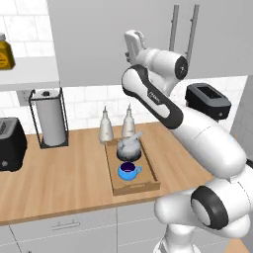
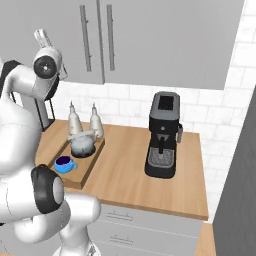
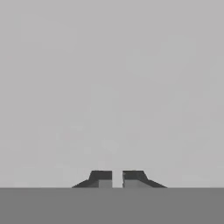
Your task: Pick the kettle from the counter and place it on the tray. Then pick the mug from the cabinet and place it on the tray. Then close the cabinet doors.
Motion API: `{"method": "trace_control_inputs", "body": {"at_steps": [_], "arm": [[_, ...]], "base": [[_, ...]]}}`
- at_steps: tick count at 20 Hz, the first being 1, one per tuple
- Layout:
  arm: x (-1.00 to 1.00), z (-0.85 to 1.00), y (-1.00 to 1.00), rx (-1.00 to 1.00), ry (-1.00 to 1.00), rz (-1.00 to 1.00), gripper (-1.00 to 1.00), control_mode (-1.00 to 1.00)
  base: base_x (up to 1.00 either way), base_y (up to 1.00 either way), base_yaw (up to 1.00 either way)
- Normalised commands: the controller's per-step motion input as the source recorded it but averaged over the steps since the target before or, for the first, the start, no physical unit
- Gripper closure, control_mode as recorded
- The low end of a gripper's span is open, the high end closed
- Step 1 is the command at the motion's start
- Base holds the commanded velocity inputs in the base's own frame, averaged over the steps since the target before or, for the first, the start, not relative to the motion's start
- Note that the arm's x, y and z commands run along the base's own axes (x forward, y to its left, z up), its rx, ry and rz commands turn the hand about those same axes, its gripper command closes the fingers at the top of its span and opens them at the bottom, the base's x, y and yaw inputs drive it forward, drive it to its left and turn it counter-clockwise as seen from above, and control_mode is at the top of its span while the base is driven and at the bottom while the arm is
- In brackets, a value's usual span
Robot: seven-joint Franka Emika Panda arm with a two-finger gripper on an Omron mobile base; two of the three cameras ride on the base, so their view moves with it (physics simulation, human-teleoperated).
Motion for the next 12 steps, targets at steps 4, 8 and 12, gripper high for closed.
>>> {"method": "trace_control_inputs", "body": {"at_steps": [4,8,12], "arm": [[0.92,-0.06,0.1,0.0,0.0,0.1,1.0,-1.0],[0.64,-0.36,0.3,0.0,-0.04,-0.02,1.0,-1.0],[0.52,-0.03,0.22,-0.01,0.07,-0.15,1.0,-1.0]], "base": [[0.0,0.0,0.0],[0.0,0.0,0.0],[0.0,0.0,0.0]]}}
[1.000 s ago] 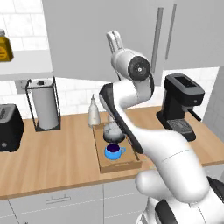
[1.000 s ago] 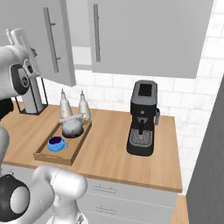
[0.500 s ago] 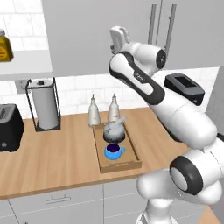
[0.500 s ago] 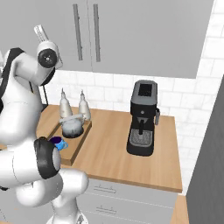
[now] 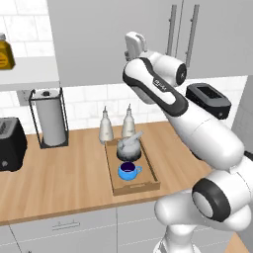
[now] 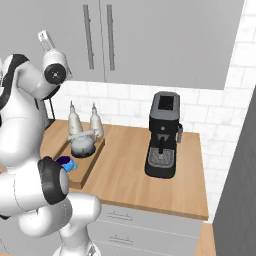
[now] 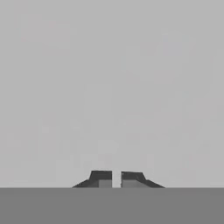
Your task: Pick the kettle from the counter and place it on the tray. Then pick the mug from the cabinet and place it on the tray. Then close the cabinet doors.
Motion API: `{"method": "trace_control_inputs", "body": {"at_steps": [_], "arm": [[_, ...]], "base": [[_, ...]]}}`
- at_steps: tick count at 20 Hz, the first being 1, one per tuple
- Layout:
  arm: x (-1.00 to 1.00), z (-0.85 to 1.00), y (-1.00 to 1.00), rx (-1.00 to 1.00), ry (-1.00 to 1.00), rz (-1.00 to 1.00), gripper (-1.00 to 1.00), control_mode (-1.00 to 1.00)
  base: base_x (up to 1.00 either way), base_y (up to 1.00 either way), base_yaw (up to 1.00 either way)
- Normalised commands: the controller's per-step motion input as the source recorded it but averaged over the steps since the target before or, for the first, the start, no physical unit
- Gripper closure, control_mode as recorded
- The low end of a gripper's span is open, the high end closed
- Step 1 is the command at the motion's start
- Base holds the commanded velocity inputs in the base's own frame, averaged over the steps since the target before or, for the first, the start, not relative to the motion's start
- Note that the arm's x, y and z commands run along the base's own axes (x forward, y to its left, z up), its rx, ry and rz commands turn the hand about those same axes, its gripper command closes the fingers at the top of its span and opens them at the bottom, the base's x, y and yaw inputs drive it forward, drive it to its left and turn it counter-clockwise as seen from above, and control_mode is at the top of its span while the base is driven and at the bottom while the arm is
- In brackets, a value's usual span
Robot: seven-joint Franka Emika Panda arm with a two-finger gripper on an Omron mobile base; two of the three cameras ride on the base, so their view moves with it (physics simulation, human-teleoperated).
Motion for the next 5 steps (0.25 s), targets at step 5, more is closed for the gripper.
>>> {"method": "trace_control_inputs", "body": {"at_steps": [5], "arm": [[0.26,0.06,0.19,-0.05,0.23,-0.22,1.0,-1.0]], "base": [[0.0,0.0,0.0]]}}
